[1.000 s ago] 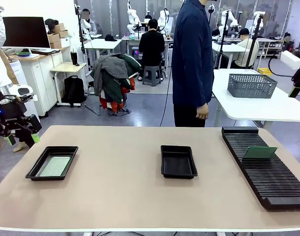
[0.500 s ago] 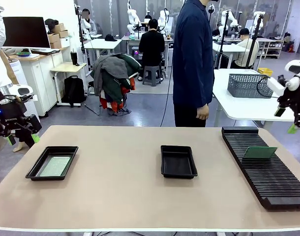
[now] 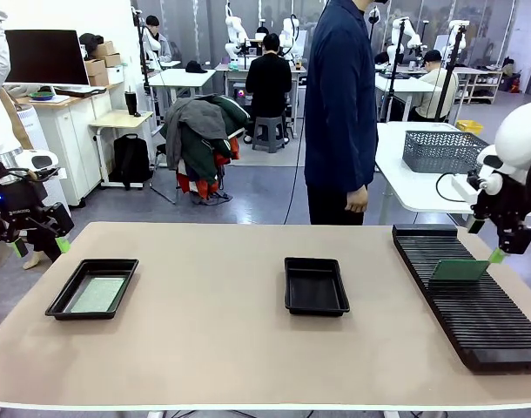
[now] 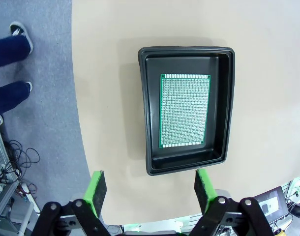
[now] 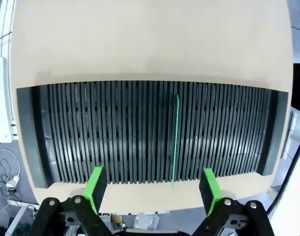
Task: Inspect and transfer BCBs to ESD trays.
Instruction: Pick up the Blank PCB from the PCB Rack and place it in the right ESD tray.
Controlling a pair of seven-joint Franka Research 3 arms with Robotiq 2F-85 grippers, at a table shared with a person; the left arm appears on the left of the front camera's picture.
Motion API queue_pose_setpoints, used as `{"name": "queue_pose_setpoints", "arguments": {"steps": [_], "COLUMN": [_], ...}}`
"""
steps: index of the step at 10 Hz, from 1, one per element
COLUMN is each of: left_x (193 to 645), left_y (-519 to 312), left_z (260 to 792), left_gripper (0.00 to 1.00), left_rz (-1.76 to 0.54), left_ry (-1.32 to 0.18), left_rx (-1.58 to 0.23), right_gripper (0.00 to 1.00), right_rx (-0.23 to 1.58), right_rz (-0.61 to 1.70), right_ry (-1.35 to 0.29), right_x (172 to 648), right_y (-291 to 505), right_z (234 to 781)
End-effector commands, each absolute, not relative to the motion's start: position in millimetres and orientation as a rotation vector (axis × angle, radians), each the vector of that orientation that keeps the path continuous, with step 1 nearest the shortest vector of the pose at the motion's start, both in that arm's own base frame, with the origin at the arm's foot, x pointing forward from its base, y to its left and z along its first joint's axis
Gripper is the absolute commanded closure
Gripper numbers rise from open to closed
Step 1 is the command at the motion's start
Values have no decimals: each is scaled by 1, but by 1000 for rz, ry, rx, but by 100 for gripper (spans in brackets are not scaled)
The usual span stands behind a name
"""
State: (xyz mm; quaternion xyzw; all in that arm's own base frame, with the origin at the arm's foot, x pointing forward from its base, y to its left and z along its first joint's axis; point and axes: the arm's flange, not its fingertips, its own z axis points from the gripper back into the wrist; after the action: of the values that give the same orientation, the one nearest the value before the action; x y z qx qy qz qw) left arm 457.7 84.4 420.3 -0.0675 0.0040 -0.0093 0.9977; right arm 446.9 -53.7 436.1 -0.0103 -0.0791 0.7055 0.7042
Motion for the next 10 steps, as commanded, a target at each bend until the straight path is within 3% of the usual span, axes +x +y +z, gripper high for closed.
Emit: {"name": "queue_pose_setpoints", "arguments": {"steps": [1,10], "left_x": [458,458], "left_y": [84,84], "left_z": [419,419], "left_gripper": [5,5], "left_rz": [-17,-17], "left_ry": [4,4], "left_rx": [-132,-132], "right_gripper": [0,0], "right_rx": [-36,-48], "right_rz": [1589,1550], "right_ry": [-191,-209], "right_x": [458,484], "right_y": [-54,-68], "right_z": [413,354]}}
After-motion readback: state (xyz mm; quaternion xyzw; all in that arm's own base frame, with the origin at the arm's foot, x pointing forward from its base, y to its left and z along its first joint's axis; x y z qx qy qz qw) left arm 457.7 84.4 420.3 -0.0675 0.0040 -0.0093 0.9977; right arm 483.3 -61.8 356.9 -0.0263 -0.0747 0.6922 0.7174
